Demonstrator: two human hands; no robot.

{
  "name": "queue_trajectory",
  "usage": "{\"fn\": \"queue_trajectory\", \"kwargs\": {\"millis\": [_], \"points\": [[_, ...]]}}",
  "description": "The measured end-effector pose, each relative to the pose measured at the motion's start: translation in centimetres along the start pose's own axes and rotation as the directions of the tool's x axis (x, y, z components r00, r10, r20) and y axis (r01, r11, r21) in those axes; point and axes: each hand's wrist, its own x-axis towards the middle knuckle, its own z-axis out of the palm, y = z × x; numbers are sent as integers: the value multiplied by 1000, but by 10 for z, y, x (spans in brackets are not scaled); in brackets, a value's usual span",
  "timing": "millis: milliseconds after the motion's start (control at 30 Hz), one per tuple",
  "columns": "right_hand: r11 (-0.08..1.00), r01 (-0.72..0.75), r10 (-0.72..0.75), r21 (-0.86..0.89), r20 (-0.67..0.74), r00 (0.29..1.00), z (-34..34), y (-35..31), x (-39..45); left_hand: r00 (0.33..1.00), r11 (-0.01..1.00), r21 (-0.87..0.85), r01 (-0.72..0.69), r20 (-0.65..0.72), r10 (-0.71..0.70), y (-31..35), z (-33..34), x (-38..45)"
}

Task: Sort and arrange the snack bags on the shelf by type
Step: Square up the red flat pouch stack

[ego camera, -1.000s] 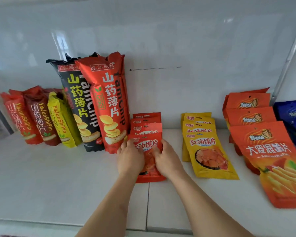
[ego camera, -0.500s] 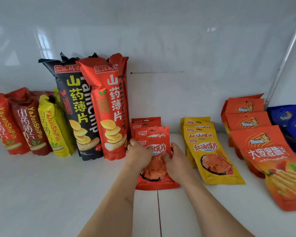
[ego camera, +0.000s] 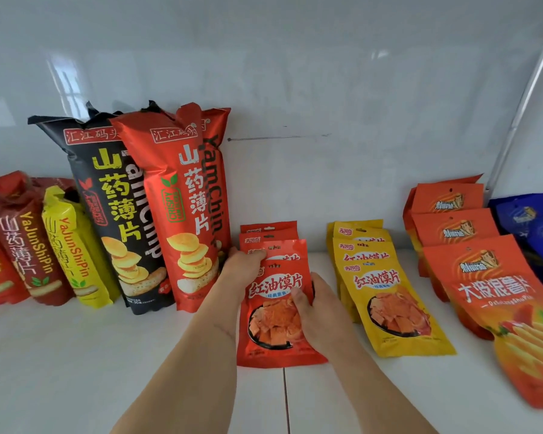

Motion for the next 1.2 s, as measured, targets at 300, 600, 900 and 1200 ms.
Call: {"fn": "queue_trajectory", "kwargs": {"millis": [300,600,900,1200], "points": [[993,-37,34,-112,-22,999,-9,2,4,987,990,-128,-51,144,69,-10,9,0],[989,-67,64,-136,-21,998,-11,-5,-3,962,964,11,-267,70,266,-35,11,-23],[954,-37,39,-296,1,999,-10,-2,-4,939,918,206,-339,13,344,-42,24,-20],[933,-30,-11,-358,-112,994,-20,-10,-17,956,929,236,-283,-11,294,-32,12,-57]]}}
